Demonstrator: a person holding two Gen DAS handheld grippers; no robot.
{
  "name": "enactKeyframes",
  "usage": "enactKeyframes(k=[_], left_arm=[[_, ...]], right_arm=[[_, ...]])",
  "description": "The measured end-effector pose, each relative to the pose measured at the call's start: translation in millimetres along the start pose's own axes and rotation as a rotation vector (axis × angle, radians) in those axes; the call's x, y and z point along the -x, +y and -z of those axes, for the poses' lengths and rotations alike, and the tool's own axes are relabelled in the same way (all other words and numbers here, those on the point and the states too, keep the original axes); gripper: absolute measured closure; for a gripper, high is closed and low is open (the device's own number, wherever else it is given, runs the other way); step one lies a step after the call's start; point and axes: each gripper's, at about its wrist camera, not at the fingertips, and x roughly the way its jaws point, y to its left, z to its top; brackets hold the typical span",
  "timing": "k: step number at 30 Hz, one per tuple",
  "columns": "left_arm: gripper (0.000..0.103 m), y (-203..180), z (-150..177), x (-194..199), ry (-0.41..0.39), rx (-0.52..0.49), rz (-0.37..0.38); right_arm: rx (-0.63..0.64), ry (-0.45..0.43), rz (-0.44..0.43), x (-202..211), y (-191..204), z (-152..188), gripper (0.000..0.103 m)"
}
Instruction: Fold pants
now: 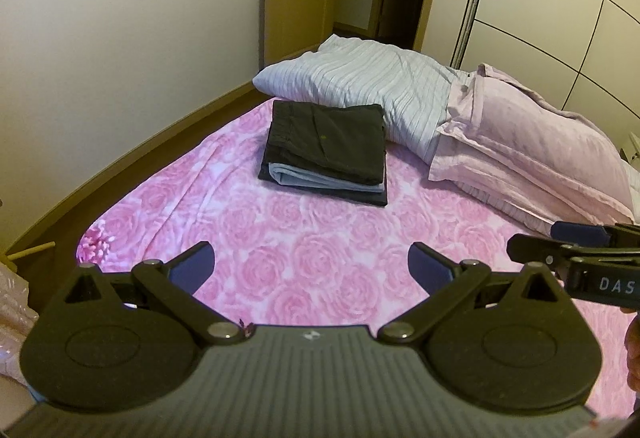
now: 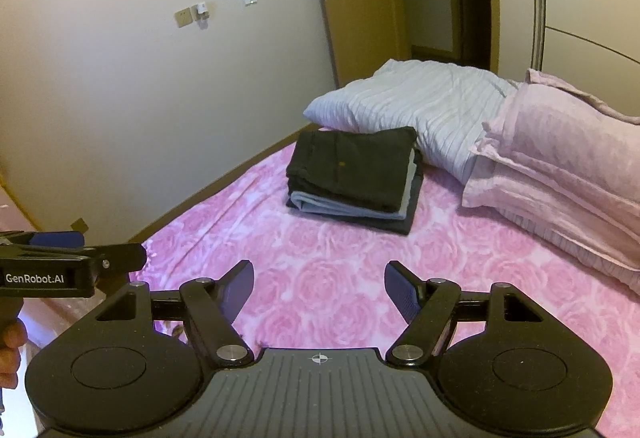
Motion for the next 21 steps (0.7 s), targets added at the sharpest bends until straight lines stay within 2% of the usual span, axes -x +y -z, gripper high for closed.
enactKeyframes(k=[9,21], left_arm=[[0.001,1.9,10.3,-4.9,0.033,0.013,-0.012],[0.001,-1.3,10.6,-6.1,0.038,0.005,-0.01]], right_arm=[[0.013,0.021,-0.029,-3.2,-0.9,1.9,0.034],[0.01,0.04,-0.031,-8.3,-4.4,4.4,0.034]])
